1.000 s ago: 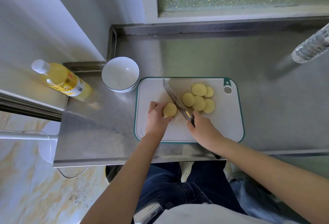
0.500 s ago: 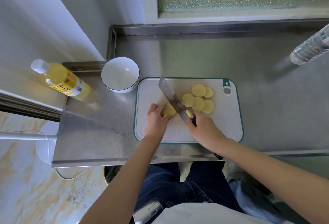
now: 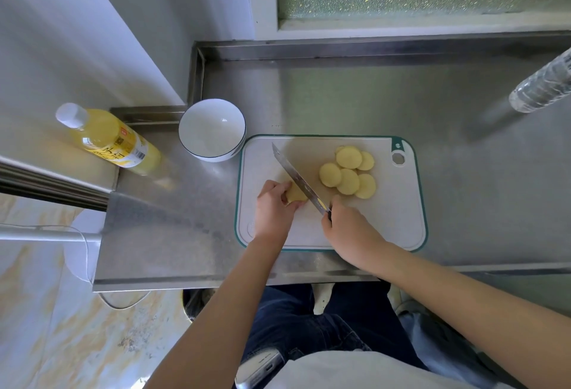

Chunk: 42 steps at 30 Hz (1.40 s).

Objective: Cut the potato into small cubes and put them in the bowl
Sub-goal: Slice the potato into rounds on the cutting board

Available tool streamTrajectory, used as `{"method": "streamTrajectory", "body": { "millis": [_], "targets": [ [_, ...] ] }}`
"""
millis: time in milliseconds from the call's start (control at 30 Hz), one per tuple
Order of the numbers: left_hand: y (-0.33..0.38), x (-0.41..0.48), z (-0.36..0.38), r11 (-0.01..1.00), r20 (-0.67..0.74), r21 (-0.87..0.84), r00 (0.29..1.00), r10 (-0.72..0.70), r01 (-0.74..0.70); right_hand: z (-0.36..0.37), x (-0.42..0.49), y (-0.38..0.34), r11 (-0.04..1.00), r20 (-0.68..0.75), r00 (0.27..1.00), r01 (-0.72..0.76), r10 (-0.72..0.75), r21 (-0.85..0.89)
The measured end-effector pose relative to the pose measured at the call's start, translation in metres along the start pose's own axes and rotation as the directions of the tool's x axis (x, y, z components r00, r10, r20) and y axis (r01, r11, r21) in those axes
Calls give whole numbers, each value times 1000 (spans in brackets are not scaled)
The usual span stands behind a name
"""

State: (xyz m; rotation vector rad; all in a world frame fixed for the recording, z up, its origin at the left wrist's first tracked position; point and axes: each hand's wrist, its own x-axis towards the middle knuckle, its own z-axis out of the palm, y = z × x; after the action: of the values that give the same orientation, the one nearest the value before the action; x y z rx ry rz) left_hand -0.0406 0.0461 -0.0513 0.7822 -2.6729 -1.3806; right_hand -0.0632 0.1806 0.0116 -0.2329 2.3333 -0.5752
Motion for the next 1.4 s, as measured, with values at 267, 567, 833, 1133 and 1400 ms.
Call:
{"method": "streamTrajectory", "body": {
  "millis": [267,567,833,1133,1400],
  "targets": [
    [-2,4,1,1000,-6,-8,1000,-4,4,5,5,-1,1000,13,1000,-15,15,11],
    [-1,2,0,1000,7,-18,1000,-15,15,9,10,3,1000,10,1000,-2,1,24],
    [-1,-4,-1,999,4,-37,1000,-18,18,-1,11,8,998,-16,999,36,-35,55],
    [-8,-12,-1,998,-102,-4,993,-68,68,-2,-5,2,990,-7,996,88,-88,111],
    [-8,-10,5,990,-138,-35,981,-138,134,6,-9,1,995,21,997,67,-68,70]
  ]
}}
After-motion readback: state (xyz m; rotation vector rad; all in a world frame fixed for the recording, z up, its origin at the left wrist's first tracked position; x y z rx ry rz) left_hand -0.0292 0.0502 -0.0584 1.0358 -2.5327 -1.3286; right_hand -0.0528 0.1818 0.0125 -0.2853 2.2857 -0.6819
